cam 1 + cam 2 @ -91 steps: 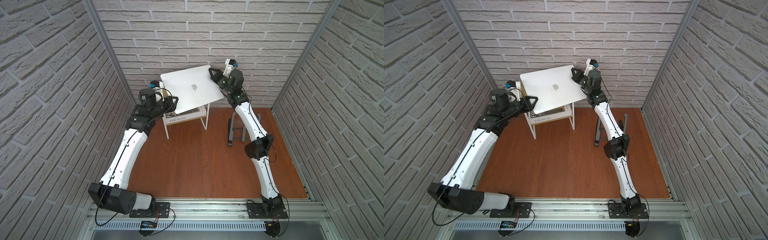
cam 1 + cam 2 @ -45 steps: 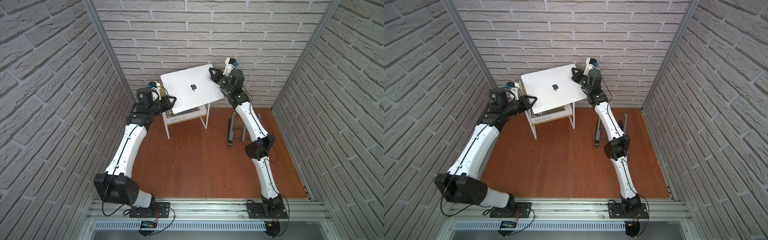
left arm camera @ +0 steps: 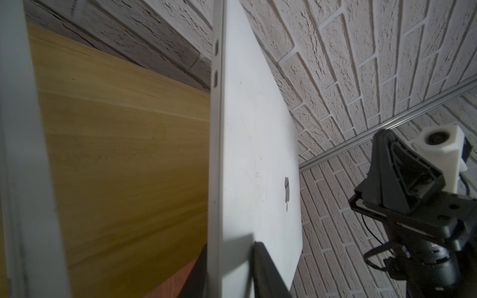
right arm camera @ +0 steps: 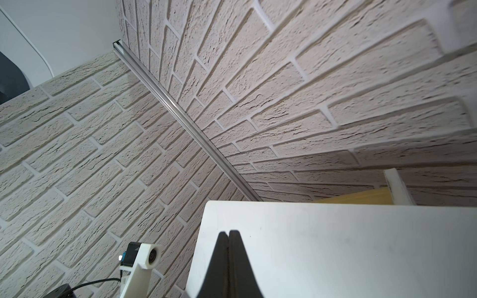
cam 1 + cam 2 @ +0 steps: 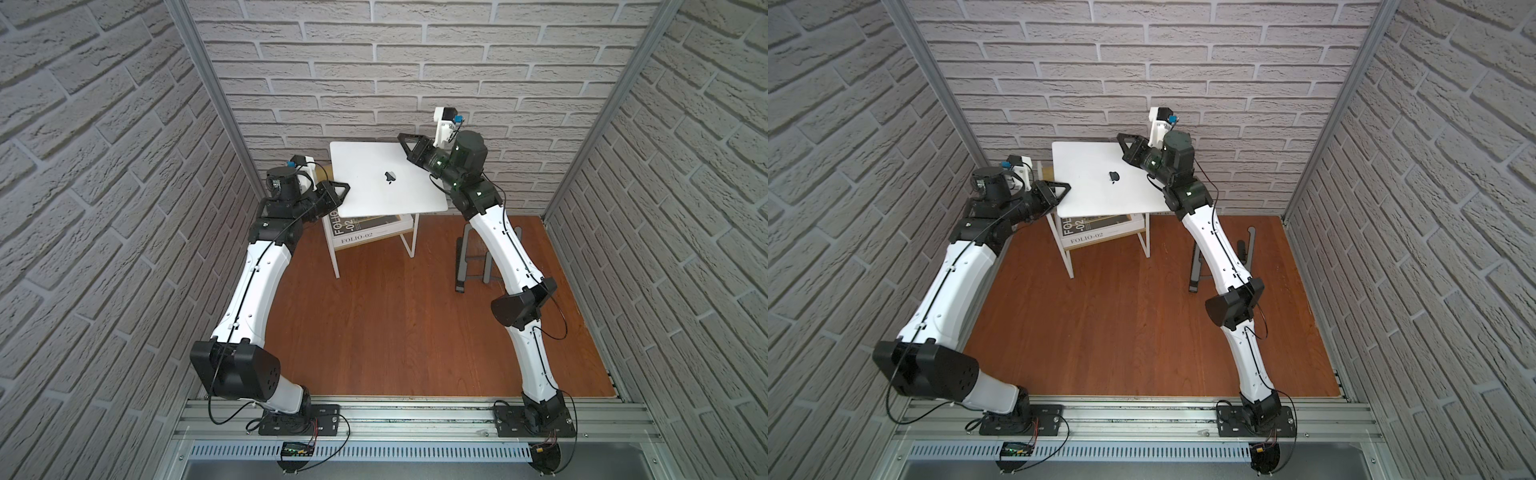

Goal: Close the laptop lid and set it aside
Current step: Place the laptop on the shelf.

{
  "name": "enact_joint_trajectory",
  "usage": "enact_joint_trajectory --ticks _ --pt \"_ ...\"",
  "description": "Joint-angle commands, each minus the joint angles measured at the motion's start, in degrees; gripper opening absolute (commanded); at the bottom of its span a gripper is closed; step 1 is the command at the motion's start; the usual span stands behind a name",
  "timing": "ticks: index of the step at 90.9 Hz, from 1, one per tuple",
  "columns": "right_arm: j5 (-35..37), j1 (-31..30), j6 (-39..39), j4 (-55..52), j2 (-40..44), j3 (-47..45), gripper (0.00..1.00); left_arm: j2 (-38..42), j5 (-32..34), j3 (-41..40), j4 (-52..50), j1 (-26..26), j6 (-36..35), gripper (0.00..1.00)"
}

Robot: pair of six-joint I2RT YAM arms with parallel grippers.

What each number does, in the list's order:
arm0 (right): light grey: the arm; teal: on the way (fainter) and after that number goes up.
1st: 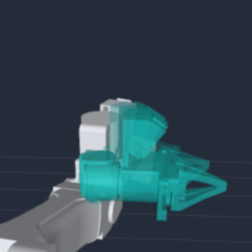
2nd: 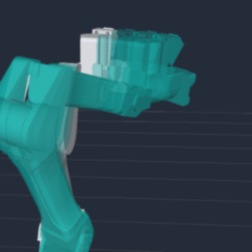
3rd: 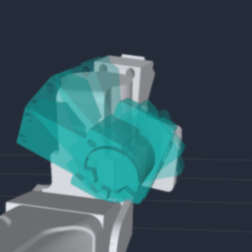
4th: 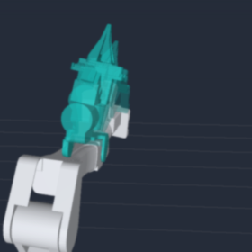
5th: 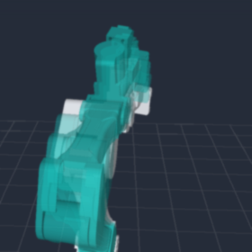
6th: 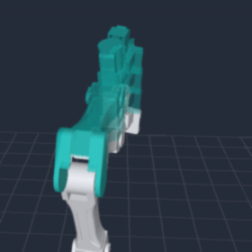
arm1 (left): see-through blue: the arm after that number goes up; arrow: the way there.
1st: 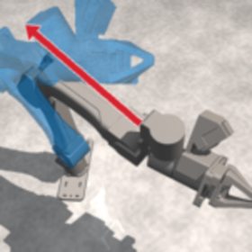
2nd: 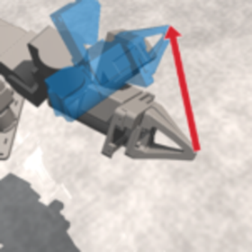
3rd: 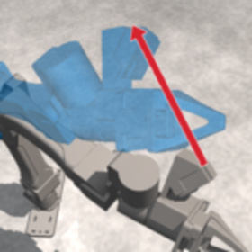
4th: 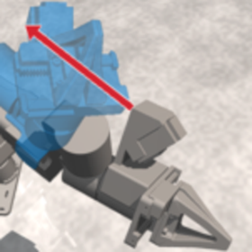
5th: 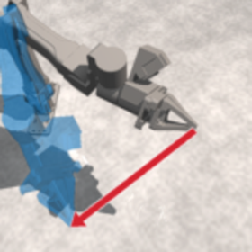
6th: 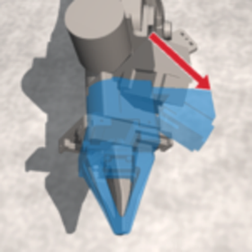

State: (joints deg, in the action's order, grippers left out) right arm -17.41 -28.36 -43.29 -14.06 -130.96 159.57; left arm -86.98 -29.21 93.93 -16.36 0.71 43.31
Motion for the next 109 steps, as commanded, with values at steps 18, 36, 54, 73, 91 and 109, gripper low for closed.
enact_joint_trajectory --ticks 18,36,54,73,91,109 --pt "-3.4 -1.3 12.5 -21.8 15.5 -6.4 0.07 -3.3 7.1 4.2 4.2 -3.0 4.4 0.0" --pt "2.9 -4.7 18.8 -17.2 30.3 -31.7 0.06 -4.5 8.4 7.0 2.9 -3.4 5.8 0.0" --pt "4.3 -7.8 25.6 -12.1 37.5 -46.7 0.19 -3.9 9.4 6.3 2.8 -4.5 6.5 0.0" --pt "10.0 -10.5 36.0 -13.8 39.6 -52.1 0.29 -0.8 10.4 0.8 5.6 -5.9 8.7 0.0" --pt "11.4 -10.6 34.5 -7.0 44.2 -61.5 0.29 2.0 11.9 -5.1 8.8 -6.4 10.4 0.0" --pt "13.9 -10.5 33.3 -5.3 46.7 -66.3 0.29 2.1 11.0 -7.7 9.8 -6.2 10.8 0.0"
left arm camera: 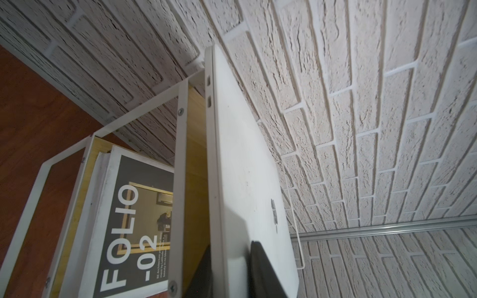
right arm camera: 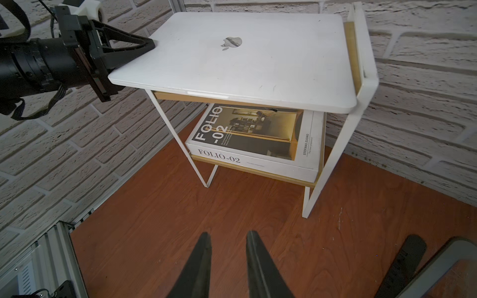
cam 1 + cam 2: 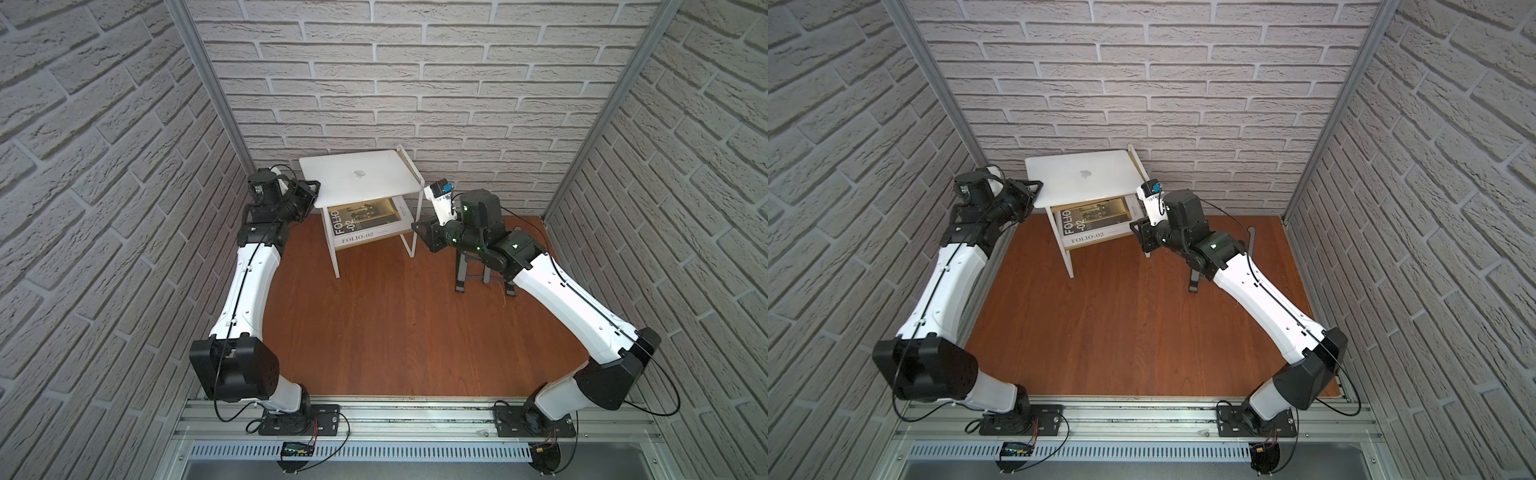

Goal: Close the laptop lid and set it aside
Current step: Place the laptop on the shelf.

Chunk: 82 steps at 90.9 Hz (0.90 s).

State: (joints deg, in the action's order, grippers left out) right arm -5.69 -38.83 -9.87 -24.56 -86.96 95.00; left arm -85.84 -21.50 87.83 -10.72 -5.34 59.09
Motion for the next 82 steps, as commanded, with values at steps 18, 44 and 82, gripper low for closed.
enact_joint_trajectory --ticks 18,44,82 --pt "3.3 -0.1 -1.2 7.3 5.2 -5.6 0.31 0.7 2.9 -3.2 4.3 0.3 -5.8 0.08" --pt "8.3 -0.1 -2.2 8.1 8.9 -9.9 0.4 6.1 8.7 -8.1 4.9 0.4 -7.0 0.78" --pt "16.3 0.0 -3.4 6.2 12.8 -12.1 0.72 11.0 10.5 -9.2 2.1 -0.1 -10.7 0.99"
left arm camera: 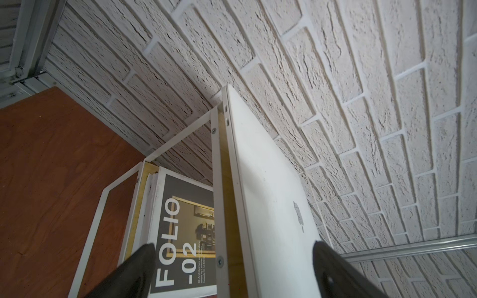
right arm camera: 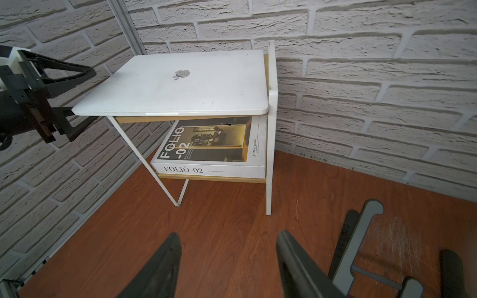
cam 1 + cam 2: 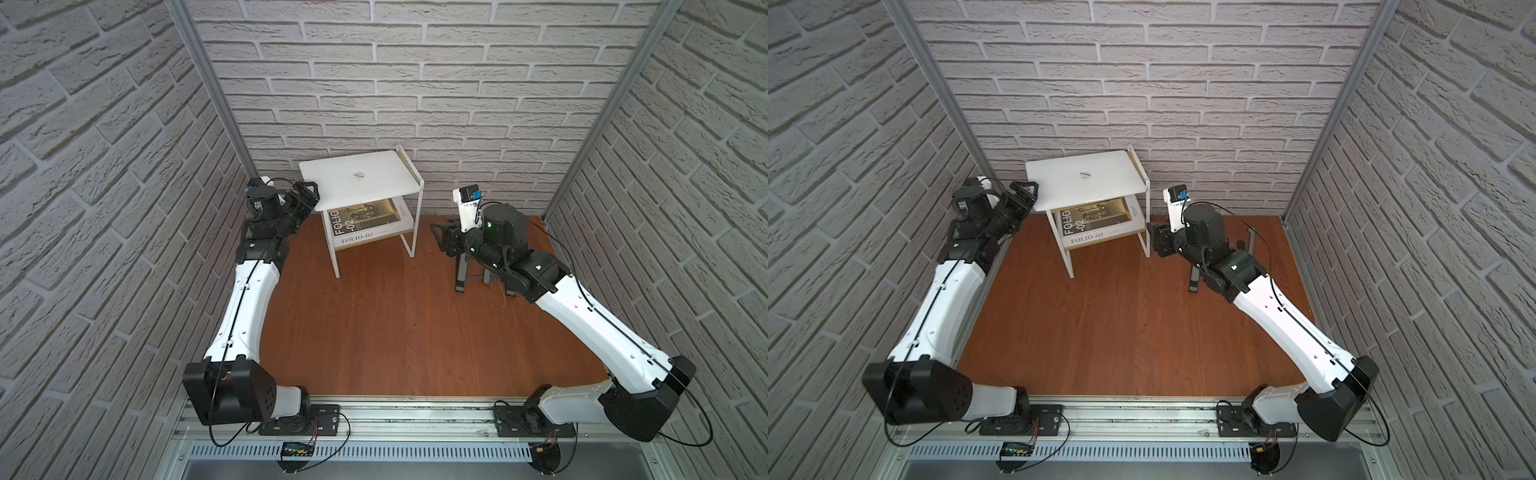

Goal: Close the laptop lid and set it aside
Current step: Place the laptop on the shelf.

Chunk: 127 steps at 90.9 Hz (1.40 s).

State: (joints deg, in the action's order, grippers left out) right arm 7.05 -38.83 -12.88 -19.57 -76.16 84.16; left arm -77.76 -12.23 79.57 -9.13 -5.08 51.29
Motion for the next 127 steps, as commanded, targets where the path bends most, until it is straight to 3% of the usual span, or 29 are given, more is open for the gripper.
enact_joint_trajectory --ticks 1,15,30,47,78,103,127 --pt "3.7 0.0 -0.4 1.2 2.1 -1.4 0.73 3.1 1.3 -0.9 0.3 -0.4 -3.2 0.98" --pt "4.4 0.0 0.3 1.1 2.7 -2.2 0.91 6.5 1.4 -0.7 -2.7 -0.4 -7.1 0.99" --pt "3.8 0.0 2.7 1.9 3.4 -3.5 1.0 11.2 0.2 -2.1 -5.2 -0.1 -12.2 0.99" --pt "3.2 0.0 7.0 0.5 4.9 -5.1 1.0 18.0 0.6 -6.2 -7.8 0.7 -21.1 0.98" --pt "3.9 0.2 13.1 0.0 11.5 -11.7 1.0 36.5 8.6 -23.7 -1.2 0.6 -35.4 0.99" --pt "6.2 0.6 19.4 10.3 22.9 -27.6 1.0 50.1 13.1 -37.7 8.7 1.1 -39.2 0.98" --pt "17.9 1.5 23.6 28.7 33.6 -50.9 1.0 49.5 19.2 -44.8 11.0 3.7 -39.0 0.99"
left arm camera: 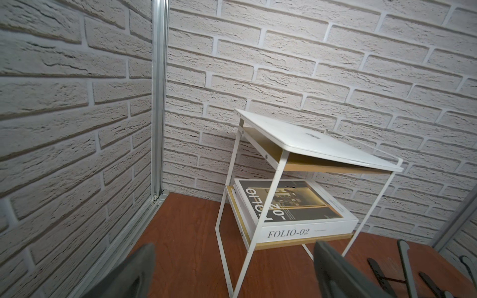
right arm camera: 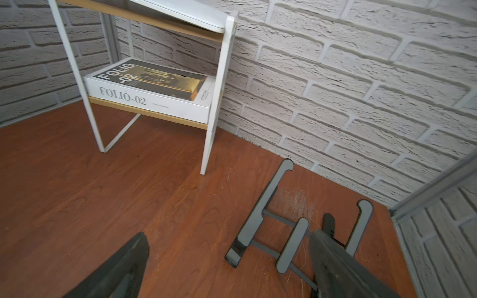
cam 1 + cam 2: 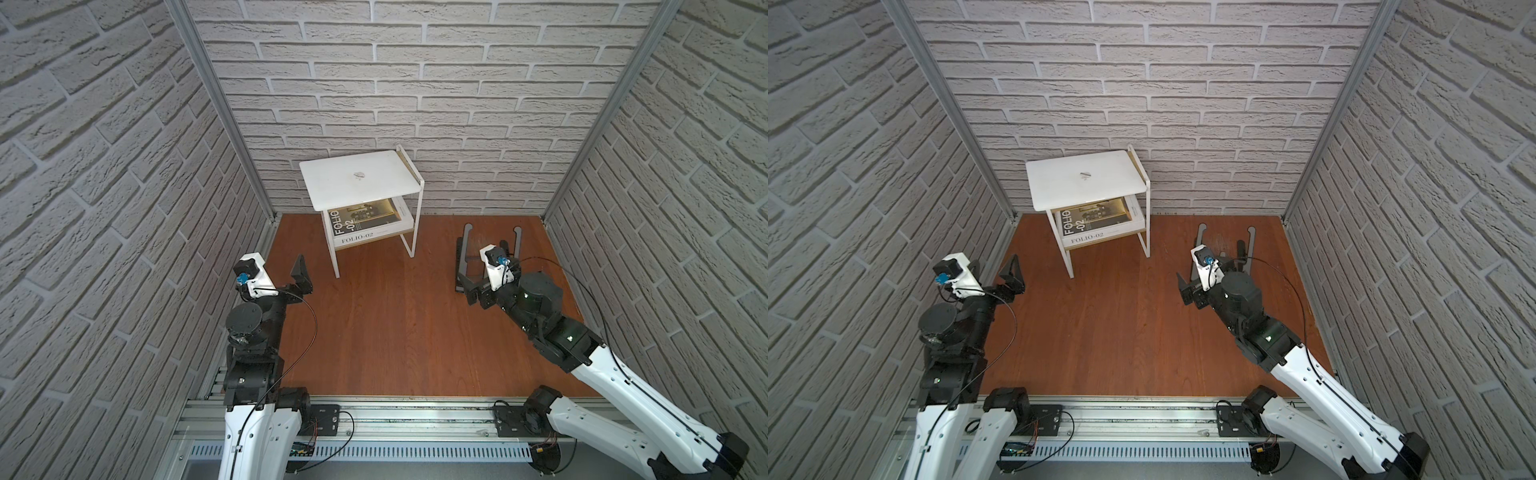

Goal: Close the laptop lid and set it aside
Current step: Place the laptop on the shelf, then reset both arms

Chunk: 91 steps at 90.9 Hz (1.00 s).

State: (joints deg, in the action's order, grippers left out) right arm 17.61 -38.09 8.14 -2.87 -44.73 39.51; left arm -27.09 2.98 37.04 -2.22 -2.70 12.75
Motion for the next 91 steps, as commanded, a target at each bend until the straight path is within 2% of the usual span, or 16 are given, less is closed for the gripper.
enact_joint_trajectory --ticks 1,12,30,45,54,73,82,91 --pt "7.8 0.9 2.5 12.6 2.4 -6.9 1.0 -1.3 4.3 -2.7 4.1 1.6 -0.3 0.98" --pt "12.8 2.7 -1.0 16.7 4.6 -12.8 1.0 -1.4 11.0 -8.3 6.1 4.7 -0.2 0.98" --pt "17.2 10.2 -8.8 18.0 6.0 -19.5 1.0 -1.0 22.6 -18.1 13.2 7.3 -3.0 0.98" --pt "18.8 16.8 -16.5 18.5 6.1 -23.9 0.99 -5.4 25.5 -21.9 19.3 6.8 -6.0 0.98" --pt "19.1 18.4 -17.1 18.7 5.5 -25.1 0.99 -10.7 25.1 -22.1 21.5 4.8 -6.1 0.98" --pt "21.0 22.5 -16.8 20.5 -0.9 -25.0 0.98 -20.4 17.2 -21.1 25.2 -3.0 -1.1 0.99" --pt "18.6 25.9 -17.7 23.4 -6.1 -24.5 0.98 -25.6 15.1 -18.7 25.3 -5.5 -0.9 0.98" --pt "13.3 29.9 -18.8 27.5 -12.1 -23.8 0.98 -31.3 13.2 -16.5 26.6 -7.0 -0.7 0.98"
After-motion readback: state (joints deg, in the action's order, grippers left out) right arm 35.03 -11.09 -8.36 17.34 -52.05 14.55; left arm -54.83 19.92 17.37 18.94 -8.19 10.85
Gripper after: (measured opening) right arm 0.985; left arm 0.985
